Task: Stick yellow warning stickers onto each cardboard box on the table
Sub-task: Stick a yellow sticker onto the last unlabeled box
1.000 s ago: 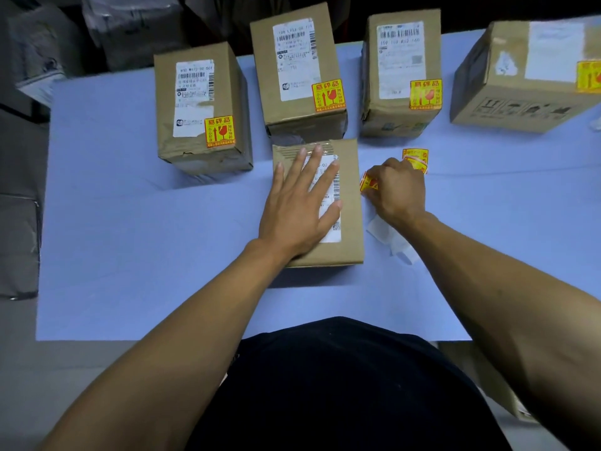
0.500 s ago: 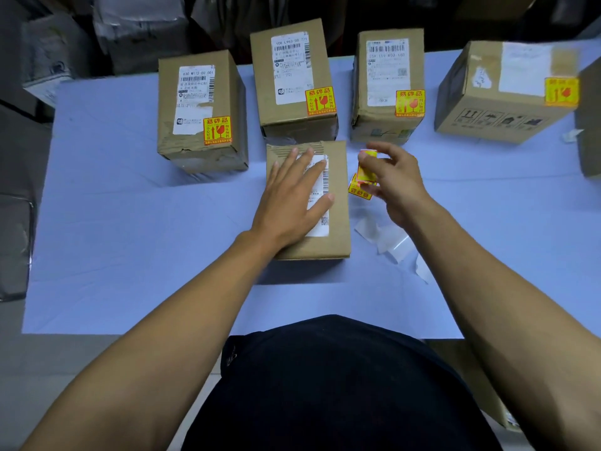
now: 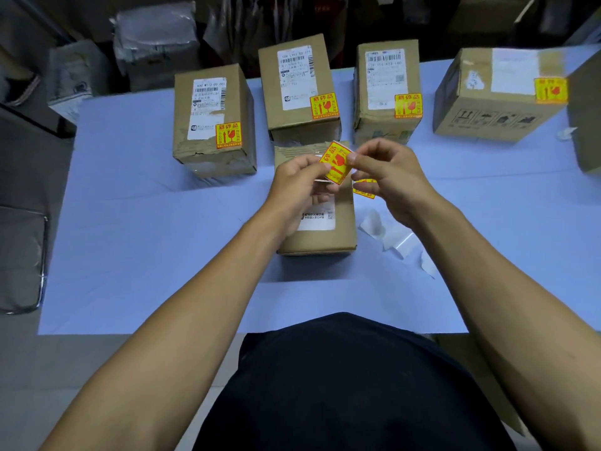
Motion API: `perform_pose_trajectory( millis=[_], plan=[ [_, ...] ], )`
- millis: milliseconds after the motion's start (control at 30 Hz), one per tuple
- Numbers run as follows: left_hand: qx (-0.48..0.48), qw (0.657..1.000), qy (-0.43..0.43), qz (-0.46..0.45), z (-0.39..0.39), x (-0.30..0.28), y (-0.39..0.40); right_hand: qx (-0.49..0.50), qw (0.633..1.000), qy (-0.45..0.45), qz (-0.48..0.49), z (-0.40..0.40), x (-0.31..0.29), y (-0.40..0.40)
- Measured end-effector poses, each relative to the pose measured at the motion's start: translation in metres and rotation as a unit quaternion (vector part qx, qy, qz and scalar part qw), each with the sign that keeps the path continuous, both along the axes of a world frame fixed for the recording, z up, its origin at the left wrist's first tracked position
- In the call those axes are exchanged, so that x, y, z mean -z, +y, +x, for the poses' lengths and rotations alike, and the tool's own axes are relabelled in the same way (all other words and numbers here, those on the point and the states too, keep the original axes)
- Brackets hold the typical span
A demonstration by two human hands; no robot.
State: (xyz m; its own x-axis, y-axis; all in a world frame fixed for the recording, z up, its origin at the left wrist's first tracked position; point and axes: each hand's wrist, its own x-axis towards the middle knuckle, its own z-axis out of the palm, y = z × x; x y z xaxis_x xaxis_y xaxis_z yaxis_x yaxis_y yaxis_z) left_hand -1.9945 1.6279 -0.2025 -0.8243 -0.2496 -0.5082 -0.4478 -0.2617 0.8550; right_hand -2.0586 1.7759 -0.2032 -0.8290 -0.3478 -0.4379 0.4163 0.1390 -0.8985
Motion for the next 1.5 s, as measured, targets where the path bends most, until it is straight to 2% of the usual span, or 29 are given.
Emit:
perform_pose_trajectory(
  millis=[67, 233, 400, 733, 1167, 1500],
  plan=[
    [-0.014, 0.999, -0.005, 0.033, 0.001, -0.002, -0.006, -0.020, 1.000, 0.004, -0.008, 0.001, -0.003, 0.002],
    [0.015, 0.999, 0.011, 0.036, 0.004, -0.002, -0.010, -0.045, 0.998, 0.001, -0.045, 0.007, -0.012, -0.006],
    [-0.021, 0.997, 0.023, 0.077, 0.002, -0.005, -0.014, -0.049, 0.991, -0.066, -0.108, 0.005, -0.016, -0.006],
    [-0.010, 0.993, 0.032, 0.115, -0.001, -0.011, -0.019, -0.079, 0.985, -0.083, -0.127, 0.004, -0.017, -0.004],
    [0.016, 0.990, 0.039, 0.137, 0.001, -0.015, -0.023, -0.120, 0.980, -0.061, -0.144, 0.008, -0.019, -0.003],
    [0.024, 0.988, 0.033, 0.151, 0.003, -0.019, -0.024, -0.135, 0.984, -0.001, -0.119, 0.013, -0.021, -0.005]
  ],
)
